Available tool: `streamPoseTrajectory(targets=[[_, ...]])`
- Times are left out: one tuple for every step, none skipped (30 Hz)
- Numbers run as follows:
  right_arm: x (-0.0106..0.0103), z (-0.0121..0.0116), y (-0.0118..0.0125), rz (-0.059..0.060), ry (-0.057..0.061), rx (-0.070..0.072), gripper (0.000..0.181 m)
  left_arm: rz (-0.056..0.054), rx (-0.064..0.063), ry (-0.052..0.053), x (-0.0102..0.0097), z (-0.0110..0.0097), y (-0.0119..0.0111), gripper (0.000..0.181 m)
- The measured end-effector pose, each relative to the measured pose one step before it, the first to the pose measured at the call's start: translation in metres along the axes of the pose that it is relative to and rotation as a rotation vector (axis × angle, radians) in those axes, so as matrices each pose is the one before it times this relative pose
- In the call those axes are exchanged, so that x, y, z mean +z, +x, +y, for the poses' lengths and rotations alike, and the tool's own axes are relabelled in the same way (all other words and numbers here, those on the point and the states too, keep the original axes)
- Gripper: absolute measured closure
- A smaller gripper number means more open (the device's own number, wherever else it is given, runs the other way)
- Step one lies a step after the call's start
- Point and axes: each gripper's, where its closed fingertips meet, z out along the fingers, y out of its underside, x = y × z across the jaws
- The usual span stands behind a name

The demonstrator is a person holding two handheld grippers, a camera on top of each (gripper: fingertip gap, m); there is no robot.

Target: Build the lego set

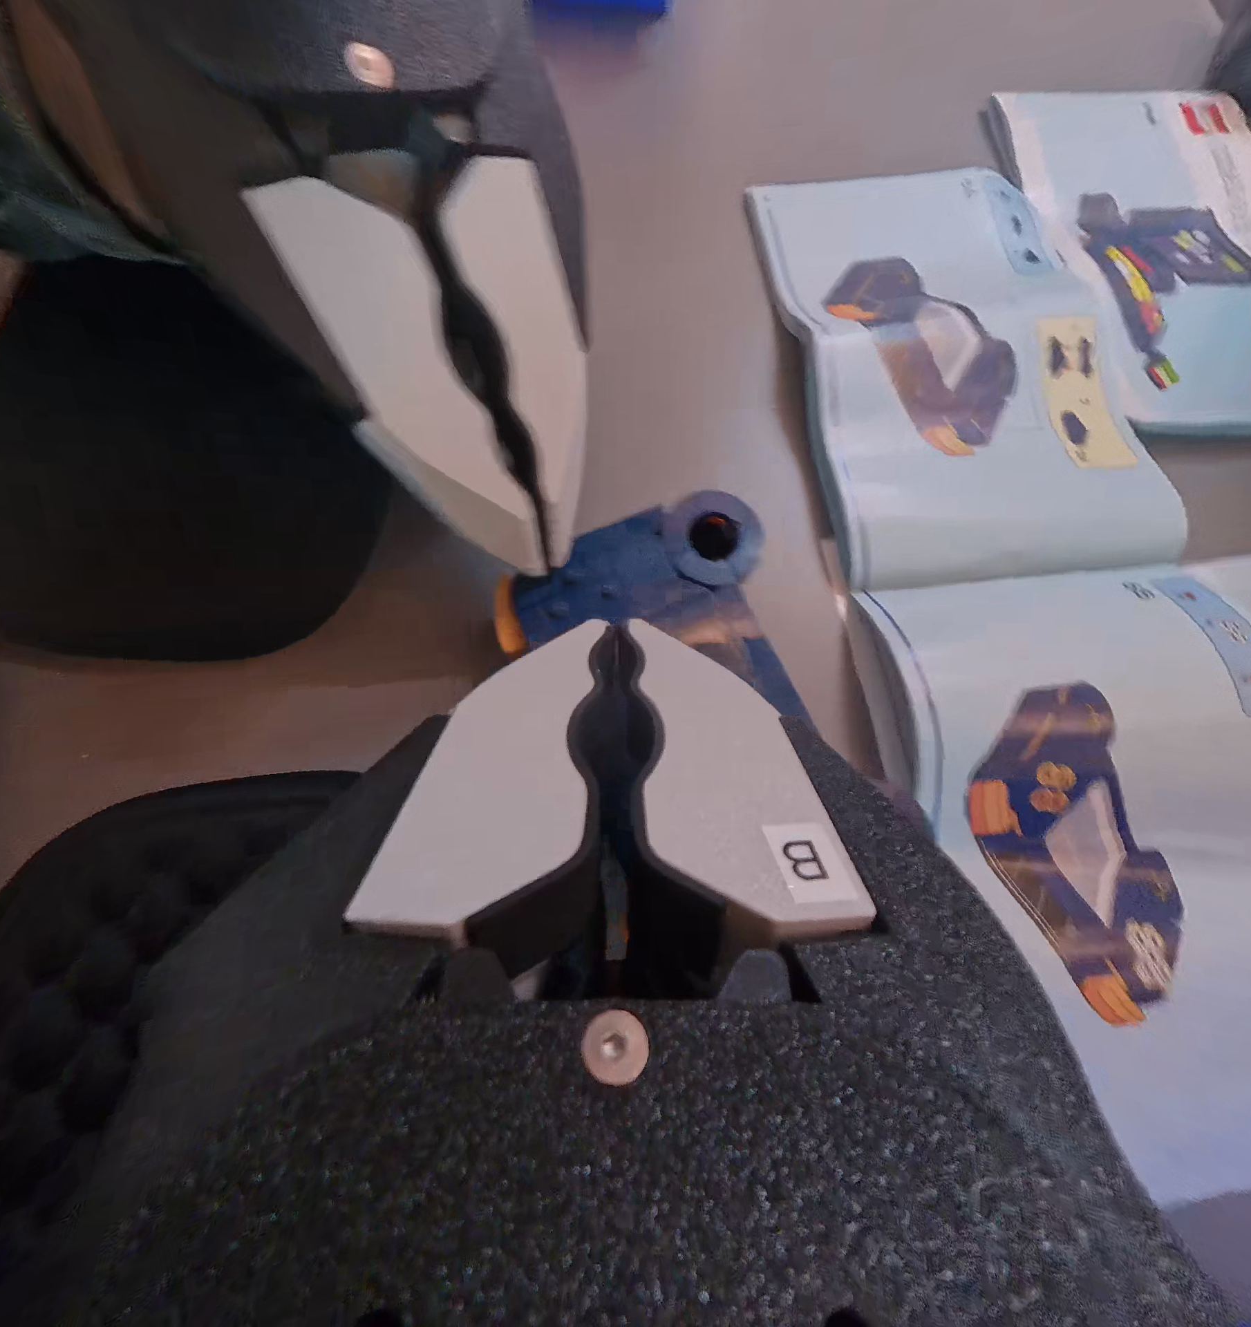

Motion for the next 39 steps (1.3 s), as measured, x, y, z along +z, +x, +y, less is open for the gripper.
streamPoseTrajectory(targets=[[0.00105,-0.00277,-0.00953,-0.0295,0.0171,-0.0352,0.177,-0.0143,0.006,0.001,0.00023,-0.00032,-0.00072,0.181],[0.00214,-0.00219,-0.00684,-0.0052,0.0143,-0.0351,0.17,-0.0089,0.0039,0.0026,0.00012,-0.00023,-0.00031,0.181],[0.00287,-0.00066,-0.00348,0.0207,0.0015,-0.0361,0.165,-0.0003,-0.0043,0.0028,-0.00002,-0.00006,-0.00017,0.181],[0.00308,-0.00035,-0.00115,0.0381,-0.0045,-0.039,0.161,0.0069,-0.01,0.0024,-0.00005,-0.00007,0.00009,0.181],[0.00266,-0.00091,-0.00025,0.042,-0.0034,-0.0391,0.158,0.0067,-0.0094,0.0011,-0.00001,-0.00004,-0.00005,0.181],[0.00177,-0.00133,0.00205,0.0489,-0.0035,-0.031,0.157,0.0009,-0.0027,0.0004,0.00003,-0.0001,-0.00024,0.181],[0.00129,-0.00117,0.00157,0.0322,-0.0042,-0.0209,0.157,-0.0015,0.0014,0.0005,-0.00001,-0.00009,-0.00006,0.181],[0.00153,0.00034,0.00068,0.0115,-0.0109,-0.0059,0.157,-0.001,0.0007,0.0014,-0.00007,0.0,0.0,0.181],[0.00176,0.00176,0.00145,0.0032,-0.018,0.0108,0.154,-0.0005,-0.0005,0.0008,0.00004,0.00004,-0.00002,0.181],[0.0015,0.00131,0.00022,-0.0104,-0.0115,0.0199,0.153,-0.0021,0.0017,0.0003,0.00002,-0.00007,-0.00007,0.181],[0.00121,0.00147,-0.00078,-0.0184,-0.0108,0.0186,0.153,-0.0014,0.0008,0.0006,0.00001,-0.00002,-0.00011,0.181],[0.0009,0.00167,-0.00102,-0.0149,-0.0106,0.0058,0.154,0.0011,-0.0013,0.0012,-0.00001,-0.00001,0.00006,0.181],[-0.00032,-0.00002,-0.00023,-0.0038,0.003,-0.0026,0.155,0.0022,-0.0028,0.0007,-0.00009,0.0,0.0,0.181],[-0.00035,0.00003,-0.00011,-0.0018,0.001,0.0001,0.156,0.0009,-0.0009,-0.0003,0.00004,-0.00009,-0.00007,0.181],[-0.00035,-0.00017,-0.00113,-0.008,0.0023,-0.0006,0.159,0.0003,-0.0006,0.0002,0.0001,-0.00001,-0.00006,0.181],[0.00005,0.00008,-0.00241,-0.0176,0.0016,0.0006,0.164,-0.0002,-0.0007,0.0009,-0.00002,-0.00011,-0.00016,0.181],[-0.00011,0.00003,-0.00006,-0.0039,0.0022,0.0018,0.165,0.0004,-0.0007,0.0004,0.00005,0.00002,-0.00001,0.181],[0.0,0.00006,0.00008,-0.0049,0.0022,0.0037,0.165,0.001,-0.0013,0.0005,-0.00002,-0.00012,-0.00008,0.181],[-0.00007,-0.00004,-0.00002,-0.0067,0.0011,0.0041,0.165,0.002,-0.002,-0.0001,-0.00004,0.00003,-0.00001,0.181],[-0.00006,0.00004,-0.00011,-0.0072,0.0005,0.0011,0.165,0.0027,-0.003,-0.0003,0.00004,-0.00007,-0.00001,0.181],[-0.00008,-0.00012,-0.0002,-0.0084,0.0008,-0.0005,0.166,0.0017,-0.0019,0.0003,0.00003,-0.00002,0.00003,0.181],[-0.00018,0.00012,-0.00007,-0.0075,0.0003,0.0044,0.166,0.0,-0.0004,0.0002,-0.00003,-0.00002,-0.00006,0.181],[-0.0003,0.00008,-0.00012,-0.0087,0.0011,0.0066,0.167,-0.0007,0.0002,0.0,-0.00006,-0.00007,-0.00008,0.181],[-0.00057,0.00009,-0.00036,-0.0116,0.0027,0.0058,0.168,-0.001,0.0004,0.0001,0.00005,-0.00001,-0.00007,0.181],[-0.00065,-0.00028,-0.0011,-0.0161,0.0043,0.0066,0.172,-0.0004,0.0002,0.0001,0.00005,-0.00002,0.00002,0.181],[-0.0006,-0.00023,-0.00093,-0.0138,0.0039,0.0067,0.175,0.0004,-0.0009,0.0003,0.0,0.00004,-0.0001,0.181],[-0.00013,-0.00014,-0.00038,-0.0065,0.0024,0.0044,0.176,0.0006,-0.0003,0.0003,-0.00002,-0.00004,0.00001,0.181],[-0.00026,-0.00012,-0.00037,-0.0021,0.0004,-0.0019,0.176,0.0009,-0.0005,0.0005,-0.00001,-0.00006,0.00006,0.181],[-0.00029,0.00007,-0.00022,0.0014,-0.0017,-0.0049,0.177,0.0014,-0.0015,0.0008,-0.00001,-0.00002,-0.00001,0.181],[-0.00048,0.00001,0.00019,0.005,-0.0024,-0.0038,0.177,0.0016,-0.0014,0.0006,-0.00002,0.0,0.0,0.181],[-0.00087,-0.00009,0.00313,0.026,-0.001,-0.0013,0.177,0.0026,-0.0021,0.0008,-0.00003,-0.00008,-0.00003,0.181],[-0.00115,0.0025,0.00598,0.0426,-0.0166,-0.0125,0.178,0.0032,-0.0039,-0.0005,-0.00009,0.00001,0.00006,0.181],[-0.00109,0.00162,0.00201,0.0135,-0.0068,-0.0174,0.18,0.0015,-0.0013,-0.0004,0.00005,0.0,-0.00007,0.181],[-0.00035,0.00118,-0.00085,-0.0053,-0.005,-0.0045,0.181,0.0005,-0.0007,-0.0008,0.00002,0.00003,0.00008,0.181],[-0.00051,-0.00047,-0.00168,-0.0077,0.0029,-0.004,0.181,-0.0007,0.0006,0.0001,0.00005,-0.00002,-0.00004,0.181],[-0.00069,-0.0009,-0.00125,-0.0016,0.0071,-0.0067,0.178,-0.0009,0.0006,0.0012,-0.00001,-0.00002,-0.00001,0.181],[-0.00098,-0.00155,-0.00009,0.0051,0.0125,0.0014,0.172,-0.002,0.0018,0.0003,0.00001,0.00009,-0.00006,0.181],[-0.00114,-0.00208,-0.00136,-0.0067,0.0146,0.0055,0.17,-0.0035,0.0026,-0.0007,0.00004,-0.00007,-0.00014,0.181],[-0.00058,-0.00186,-0.00235,-0.0132,0.0109,0.0054,0.17,-0.0032,0.0024,-0.0006,-0.00001,0.00007,-0.00016,0.181]])
